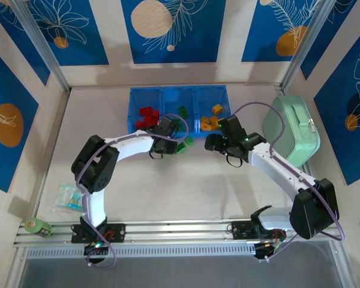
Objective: Sort the legos into containers by color
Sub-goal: Pick up the lego from the center of the table.
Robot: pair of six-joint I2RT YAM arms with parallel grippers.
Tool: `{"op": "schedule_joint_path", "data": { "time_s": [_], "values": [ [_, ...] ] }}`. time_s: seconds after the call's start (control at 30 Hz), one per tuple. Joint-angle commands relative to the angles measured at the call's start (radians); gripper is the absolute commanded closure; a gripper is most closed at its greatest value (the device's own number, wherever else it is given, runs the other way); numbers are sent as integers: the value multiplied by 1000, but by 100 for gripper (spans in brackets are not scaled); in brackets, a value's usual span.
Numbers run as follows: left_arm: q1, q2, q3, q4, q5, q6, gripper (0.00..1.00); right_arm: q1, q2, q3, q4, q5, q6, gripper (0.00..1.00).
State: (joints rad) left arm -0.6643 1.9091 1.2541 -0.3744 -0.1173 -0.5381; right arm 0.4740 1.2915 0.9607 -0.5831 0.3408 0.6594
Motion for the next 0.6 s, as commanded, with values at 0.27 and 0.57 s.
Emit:
{"op": "schedule_joint_path", "data": {
  "time_s": [0.27,0.57],
  "values": [
    [-7,-94,61,-19,-28,34,59,11,-20,-25,12,3,19,15],
    [15,14,300,-81,-18,98,59,14,-55,-53,0,8,28,15]
  ]
}}
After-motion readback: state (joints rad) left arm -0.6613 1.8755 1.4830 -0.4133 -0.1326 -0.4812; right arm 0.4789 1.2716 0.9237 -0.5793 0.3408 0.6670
